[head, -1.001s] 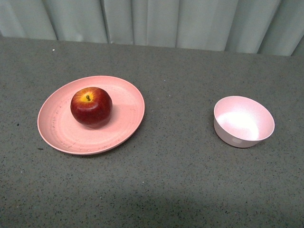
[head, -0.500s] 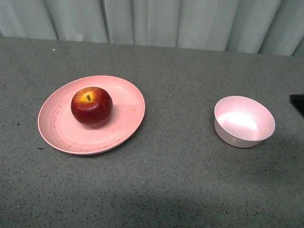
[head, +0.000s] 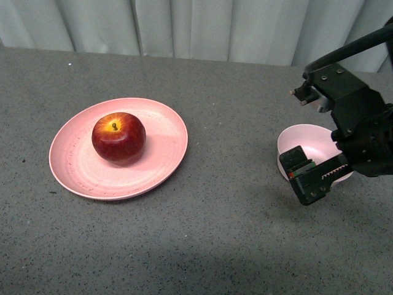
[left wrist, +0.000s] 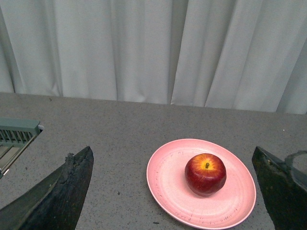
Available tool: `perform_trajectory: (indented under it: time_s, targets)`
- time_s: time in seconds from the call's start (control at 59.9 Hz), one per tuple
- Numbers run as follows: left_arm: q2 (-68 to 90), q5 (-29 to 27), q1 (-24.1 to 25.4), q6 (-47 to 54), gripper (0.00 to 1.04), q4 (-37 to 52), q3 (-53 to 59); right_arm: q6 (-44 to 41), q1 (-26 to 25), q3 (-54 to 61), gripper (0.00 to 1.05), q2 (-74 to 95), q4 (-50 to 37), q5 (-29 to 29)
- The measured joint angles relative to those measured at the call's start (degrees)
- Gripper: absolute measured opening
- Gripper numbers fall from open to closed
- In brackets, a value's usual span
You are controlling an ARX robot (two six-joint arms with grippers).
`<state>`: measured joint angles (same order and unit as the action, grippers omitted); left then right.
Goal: Move apple from plate to bowl
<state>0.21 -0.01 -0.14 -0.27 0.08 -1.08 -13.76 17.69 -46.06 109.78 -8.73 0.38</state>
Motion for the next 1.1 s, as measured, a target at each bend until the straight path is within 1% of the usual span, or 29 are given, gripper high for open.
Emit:
perform_trajectory:
  time_s: [0.367,0.4,0.5,0.517,0.55,0.567,0.601,0.651,0.684,0.884,0.917,0.984,1.034,1.101]
  targets:
    - [0.0,0.0,0.0,0.0,0.98,0.0,0.0,2.3,1.9,-6.1,0.95,6.9,3.6,-1.2]
    - [0.0,0.0,0.0,0.0,0.98,0.0,0.0,2.5,2.0,-6.5,0.93,7.2,4.0,-1.4]
    - [0.0,0.0,0.0,0.0,0.98,0.0,0.0,2.6,2.1,-7.5,0.79,7.9,5.2,-1.7]
    - [0.0,0.0,0.0,0.0,0.98,0.0,0.0,2.6,2.1,-7.7,0.76,8.0,5.4,-1.6]
    - [0.0,0.0,0.0,0.0,0.98,0.0,0.0,2.6,2.1,-8.0,0.72,8.2,5.6,-1.5]
    - [0.0,0.0,0.0,0.0,0.98,0.0,0.0,2.6,2.2,-8.3,0.69,8.4,6.0,-1.5]
    - [0.0,0.0,0.0,0.0,0.98,0.0,0.0,2.7,2.2,-8.6,0.65,8.6,6.4,-1.5]
    - [0.0,0.0,0.0,0.0,0.98,0.0,0.0,3.1,2.2,-9.2,0.56,9.0,7.1,-1.2]
    - [0.0,0.0,0.0,0.0,0.98,0.0,0.0,3.2,2.2,-9.3,0.53,9.1,7.4,-1.1]
    - [0.0,0.0,0.0,0.0,0.98,0.0,0.0,3.9,2.3,-10.2,0.21,9.8,8.7,-0.7]
    - [0.0,0.0,0.0,0.0,0.98,0.0,0.0,4.0,2.3,-10.2,0.17,9.8,8.7,-0.7]
    - [0.0,0.0,0.0,0.0,0.98,0.0,0.0,4.1,2.3,-10.2,0.06,9.8,8.7,-0.9]
    - [0.0,0.0,0.0,0.0,0.98,0.0,0.0,3.9,2.3,-10.3,0.01,9.8,8.5,-0.6]
    - [0.0,0.0,0.0,0.0,0.98,0.0,0.0,3.8,2.3,-10.4,0.01,9.8,8.3,-0.5]
